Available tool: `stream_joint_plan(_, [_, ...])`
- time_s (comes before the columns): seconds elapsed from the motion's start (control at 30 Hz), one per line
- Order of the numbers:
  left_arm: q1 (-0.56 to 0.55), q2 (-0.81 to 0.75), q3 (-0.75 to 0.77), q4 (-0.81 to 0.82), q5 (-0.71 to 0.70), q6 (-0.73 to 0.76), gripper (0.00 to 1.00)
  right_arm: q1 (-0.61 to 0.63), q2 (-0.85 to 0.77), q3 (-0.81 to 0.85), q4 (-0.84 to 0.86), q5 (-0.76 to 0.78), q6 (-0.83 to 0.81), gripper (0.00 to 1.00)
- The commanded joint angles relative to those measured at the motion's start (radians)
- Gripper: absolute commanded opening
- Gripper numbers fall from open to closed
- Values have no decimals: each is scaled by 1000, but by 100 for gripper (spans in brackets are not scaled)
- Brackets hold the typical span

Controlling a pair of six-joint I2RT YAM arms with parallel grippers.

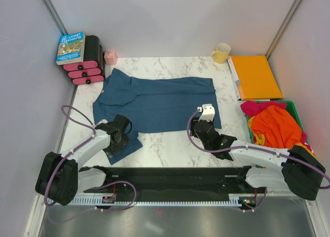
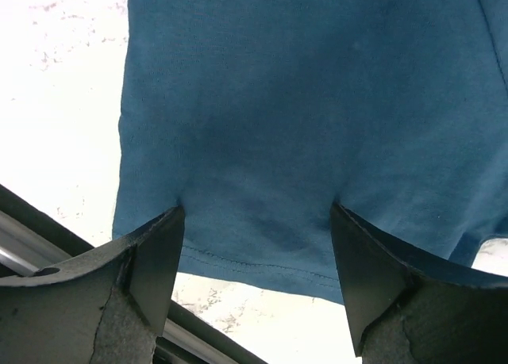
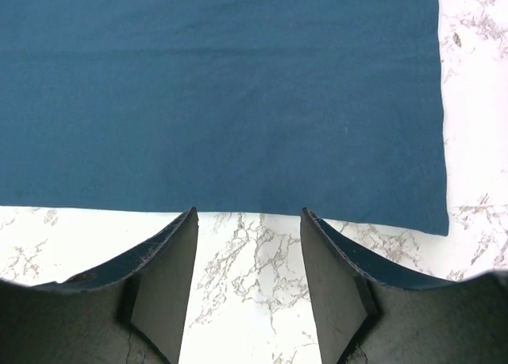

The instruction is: Fold and stack the t-shirts

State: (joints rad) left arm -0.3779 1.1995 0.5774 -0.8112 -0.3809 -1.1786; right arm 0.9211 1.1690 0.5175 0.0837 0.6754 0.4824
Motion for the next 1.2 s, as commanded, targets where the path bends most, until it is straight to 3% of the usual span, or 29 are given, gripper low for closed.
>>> stream_joint_plan(0.0, [-21, -54, -56, -2, 4, -52, 77, 7, 37, 13, 42, -7, 19, 62])
stream_joint_plan(0.3, [-39, -63, -42, -17, -29, -41, 76, 9, 52, 10, 44, 1, 19, 62])
stream_joint_plan(0.5, [-168, -127, 25, -121, -119, -118, 79, 9, 73, 13, 50, -8, 21, 61])
stream_joint_plan(0.67, [-236, -129, 30, -172, -92, -194, 79, 7, 86, 15, 50, -7, 21, 61])
stream_joint_plan(0.93, [-266, -51, -5, -125, -59, -231, 78, 9, 89, 13, 48, -4, 18, 61])
stream_joint_plan(1.13, [-266, 20, 1, -74, -81, -214, 70, 7, 81, 7, 47, -5, 19, 61])
stream_joint_plan(1.17, [-266, 29, 2, -68, -79, -211, 65, 7, 80, 7, 45, -4, 18, 61])
